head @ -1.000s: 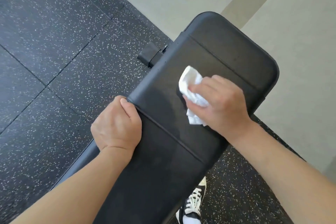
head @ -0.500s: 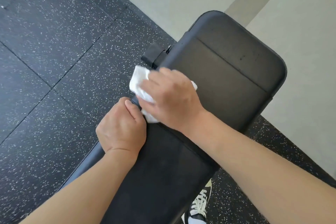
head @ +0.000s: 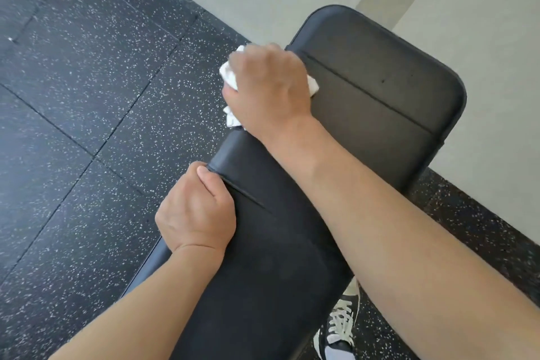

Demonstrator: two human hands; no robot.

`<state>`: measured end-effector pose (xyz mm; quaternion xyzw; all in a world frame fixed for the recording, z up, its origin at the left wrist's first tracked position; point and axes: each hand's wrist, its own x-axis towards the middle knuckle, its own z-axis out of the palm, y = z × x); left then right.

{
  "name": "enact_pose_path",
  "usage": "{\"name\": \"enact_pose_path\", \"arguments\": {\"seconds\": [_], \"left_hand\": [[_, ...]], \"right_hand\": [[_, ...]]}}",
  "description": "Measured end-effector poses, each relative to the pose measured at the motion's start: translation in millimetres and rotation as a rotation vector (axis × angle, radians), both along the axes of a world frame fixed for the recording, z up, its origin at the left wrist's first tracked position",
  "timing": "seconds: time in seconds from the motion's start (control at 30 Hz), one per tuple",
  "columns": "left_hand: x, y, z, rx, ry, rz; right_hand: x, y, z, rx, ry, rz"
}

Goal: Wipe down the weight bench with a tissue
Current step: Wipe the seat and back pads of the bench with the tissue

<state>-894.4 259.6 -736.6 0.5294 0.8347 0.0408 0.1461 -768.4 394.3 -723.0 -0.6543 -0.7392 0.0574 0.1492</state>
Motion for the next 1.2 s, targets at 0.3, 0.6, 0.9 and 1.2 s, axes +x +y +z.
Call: {"name": "enact_pose_path", "arguments": {"seconds": [0.3,0.6,0.9,1.2], "left_hand": [[1,0,-1,-0.012,0.004,-0.009],[0,0,-1,0.007,-0.002,0.0],[-2,0,-3,0.003,0.021,-0.014],[-4,0,-4,-0.015,0.026,-0.015]], "right_hand": [[36,-11,-1,-0.003,0.018,0.136],[23,-73,10,-0.026,0.098,0.081],[121,-134,-2,0.185,0.053,0.139],[60,-141,9,0.013,0.136,-0.067]]}}
